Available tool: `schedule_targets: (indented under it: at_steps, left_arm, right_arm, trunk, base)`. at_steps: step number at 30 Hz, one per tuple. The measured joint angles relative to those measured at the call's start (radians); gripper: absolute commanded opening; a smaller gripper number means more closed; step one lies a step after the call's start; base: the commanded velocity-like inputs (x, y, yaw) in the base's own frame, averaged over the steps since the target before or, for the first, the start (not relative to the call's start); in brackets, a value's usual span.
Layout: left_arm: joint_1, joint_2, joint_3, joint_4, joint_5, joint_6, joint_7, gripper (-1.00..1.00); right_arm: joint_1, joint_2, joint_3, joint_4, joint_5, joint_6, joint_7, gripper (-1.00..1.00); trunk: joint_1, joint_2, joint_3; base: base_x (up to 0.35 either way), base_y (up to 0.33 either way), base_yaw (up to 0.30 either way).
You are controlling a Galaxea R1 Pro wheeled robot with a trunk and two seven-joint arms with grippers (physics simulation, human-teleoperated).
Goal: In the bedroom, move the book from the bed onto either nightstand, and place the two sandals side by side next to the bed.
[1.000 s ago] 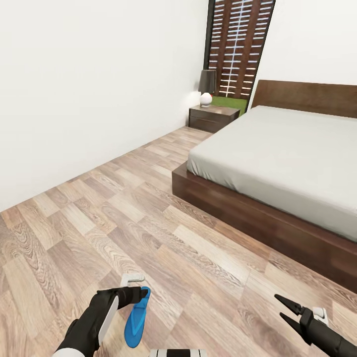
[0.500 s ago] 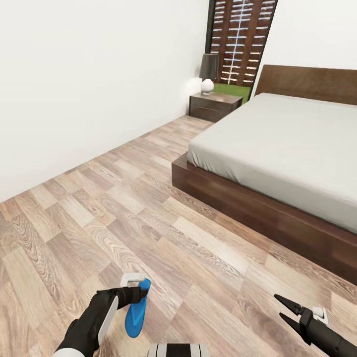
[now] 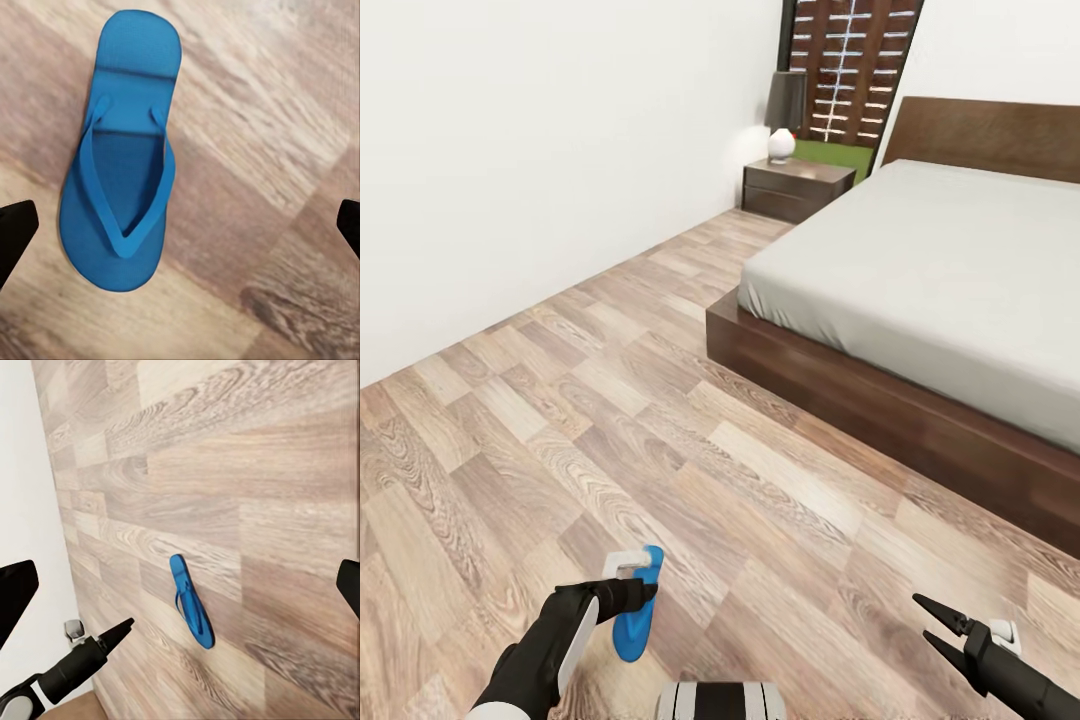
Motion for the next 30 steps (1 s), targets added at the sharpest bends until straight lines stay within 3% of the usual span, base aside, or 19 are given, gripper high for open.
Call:
schedule_targets:
  at_steps: [15,22,25,27,30]
  left_arm:
    - [0.0,0.0,0.0,0.0,-0.001,-0.001,0.0,1.0]
    - [0.0,0.0,0.0,0.0,-0.002,-0.004,0.013,1.0]
    - [0.0,-0.001,-0.002,0.0,-0.003,-0.008,0.041,1.0]
    - [0.0,-0.003,-0.003,0.002,-0.002,-0.029,0.115,1.0]
    - [0.0,-0.005,-0.002,0.012,-0.001,-0.079,0.166,1.0]
  right_arm:
    - [0.0,0.0,-0.001,0.001,0.0,-0.001,-0.001,1.0]
    - [0.0,0.0,0.0,0.001,0.0,-0.001,-0.001,1.0]
    - [0.0,0.0,-0.001,0.001,0.0,-0.001,-0.001,1.0]
    - [0.0,0.001,0.0,0.0,0.0,-0.001,-0.001,1.0]
    - [0.0,0.002,0.0,0.0,0.0,-0.001,-0.001,1.0]
  trunk:
    - [0.007,-0.004,-0.058]
    - [0.007,-0.004,-0.058]
    - [0.007,-0.004,-0.058]
    - [0.007,-0.004,-0.058]
    - [0.007,-0.004,-0.058]
  base:
    - [0.0,0.0,0.0]
    - [0.0,0.0,0.0]
    - [0.0,0.0,0.0]
    - [0.0,0.0,0.0]
    - [0.0,0.0,0.0]
